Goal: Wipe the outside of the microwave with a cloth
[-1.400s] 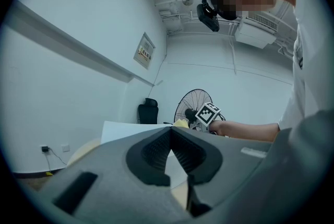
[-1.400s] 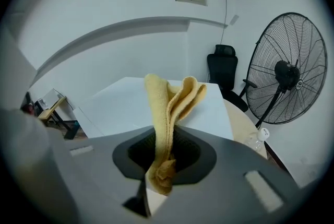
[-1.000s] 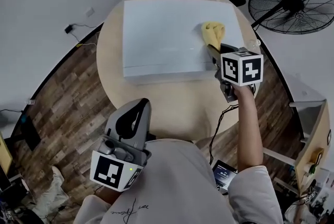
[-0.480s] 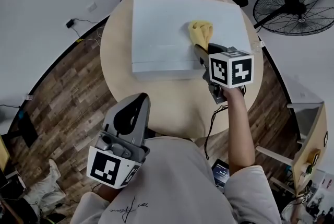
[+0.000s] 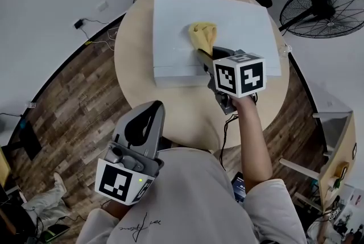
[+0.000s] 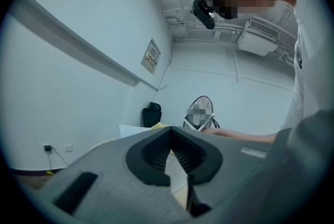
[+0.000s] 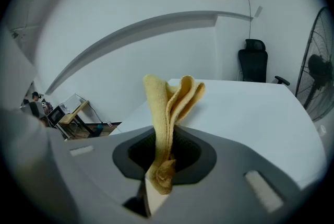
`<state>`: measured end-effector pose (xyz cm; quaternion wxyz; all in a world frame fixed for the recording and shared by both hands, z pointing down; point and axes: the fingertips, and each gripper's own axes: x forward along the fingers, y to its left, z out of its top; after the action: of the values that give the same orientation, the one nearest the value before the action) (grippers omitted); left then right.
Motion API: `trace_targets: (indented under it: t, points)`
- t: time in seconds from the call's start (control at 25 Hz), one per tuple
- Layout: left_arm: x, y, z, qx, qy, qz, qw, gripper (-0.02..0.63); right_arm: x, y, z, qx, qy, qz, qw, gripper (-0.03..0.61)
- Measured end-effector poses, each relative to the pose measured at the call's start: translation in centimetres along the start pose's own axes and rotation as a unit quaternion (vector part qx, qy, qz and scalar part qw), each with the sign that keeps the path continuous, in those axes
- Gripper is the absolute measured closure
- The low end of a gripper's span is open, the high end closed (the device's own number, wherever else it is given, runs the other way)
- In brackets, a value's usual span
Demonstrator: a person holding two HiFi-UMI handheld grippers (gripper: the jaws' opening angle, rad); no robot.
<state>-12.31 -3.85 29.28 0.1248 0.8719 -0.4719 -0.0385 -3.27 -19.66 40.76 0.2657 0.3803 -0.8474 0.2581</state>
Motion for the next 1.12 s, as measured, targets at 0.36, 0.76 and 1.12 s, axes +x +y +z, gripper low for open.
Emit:
trace_targets:
  t: [0.36, 0.76, 1.12]
  points:
    - [-1.3, 1.4, 0.3, -0.002, -0.003, 0.010, 0.9999, 0.621, 2.5, 4.9, 0.8, -0.018, 0.004, 0.034, 0.999, 0.512]
    - [-2.5, 2.1, 0.7, 0.000, -0.008, 0.021, 0.9997, 0.621, 4.2, 9.5, 1.1, -0.041, 0.012, 0.069, 0.997, 0.512]
    - [-3.8, 2.4, 0.9, 0.002, -0.012, 0.041, 0.9991, 0.621, 5.2, 13.5, 1.0, -0.049, 0.015, 0.116, 0.992, 0.512]
